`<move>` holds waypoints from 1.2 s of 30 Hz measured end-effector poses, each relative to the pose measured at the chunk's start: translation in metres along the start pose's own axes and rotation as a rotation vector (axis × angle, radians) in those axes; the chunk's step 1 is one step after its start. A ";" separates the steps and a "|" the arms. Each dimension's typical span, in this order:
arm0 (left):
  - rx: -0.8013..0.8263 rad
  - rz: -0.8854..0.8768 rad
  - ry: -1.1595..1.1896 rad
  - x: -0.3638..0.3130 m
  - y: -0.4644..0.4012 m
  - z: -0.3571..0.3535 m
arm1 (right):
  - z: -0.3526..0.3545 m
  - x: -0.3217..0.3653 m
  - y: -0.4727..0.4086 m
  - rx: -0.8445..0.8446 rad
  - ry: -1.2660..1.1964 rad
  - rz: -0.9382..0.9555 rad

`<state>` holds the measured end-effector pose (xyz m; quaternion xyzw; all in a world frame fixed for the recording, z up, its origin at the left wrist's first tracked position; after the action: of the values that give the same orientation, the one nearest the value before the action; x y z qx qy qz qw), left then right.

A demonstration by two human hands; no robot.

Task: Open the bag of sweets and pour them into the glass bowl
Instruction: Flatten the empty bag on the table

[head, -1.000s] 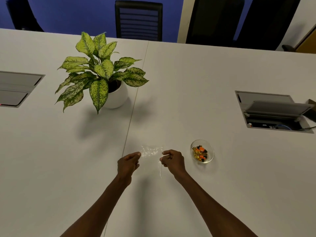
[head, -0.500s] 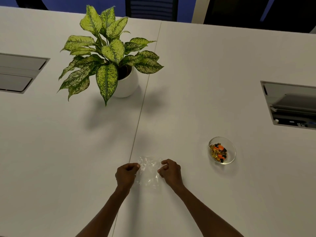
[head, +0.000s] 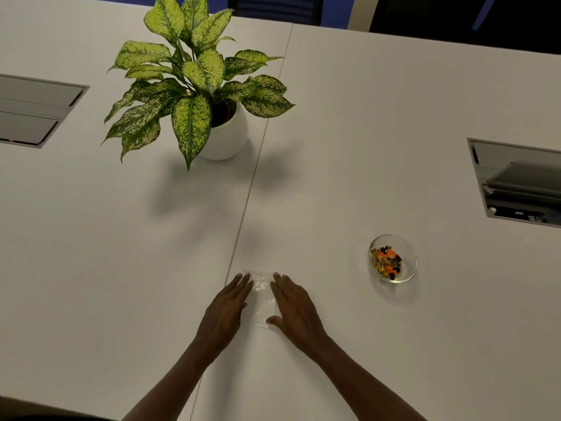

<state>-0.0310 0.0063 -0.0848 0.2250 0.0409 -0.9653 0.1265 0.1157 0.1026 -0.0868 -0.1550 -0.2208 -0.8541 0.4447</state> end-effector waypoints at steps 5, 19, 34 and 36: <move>0.134 -0.024 -0.083 0.005 0.009 -0.008 | -0.014 -0.005 -0.001 0.130 0.095 -0.035; 0.154 0.036 -0.064 0.011 0.018 -0.005 | -0.019 -0.001 0.000 0.099 0.009 -0.022; -0.091 0.125 0.269 -0.095 -0.021 0.021 | 0.073 -0.050 0.064 -0.232 -0.117 -0.162; -0.100 0.143 0.304 -0.114 -0.031 0.021 | 0.088 -0.062 0.077 -0.283 -0.116 -0.178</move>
<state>0.0513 0.0588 -0.0145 0.3639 0.0914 -0.9055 0.1983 0.2202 0.1520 -0.0216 -0.2448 -0.1366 -0.9022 0.3277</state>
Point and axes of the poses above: each hand's wrist, its own y-axis away from the middle knuckle, its own z-axis out of the back of the hand, x = y × z, the point moved 4 cm from there along -y, towards the middle knuckle
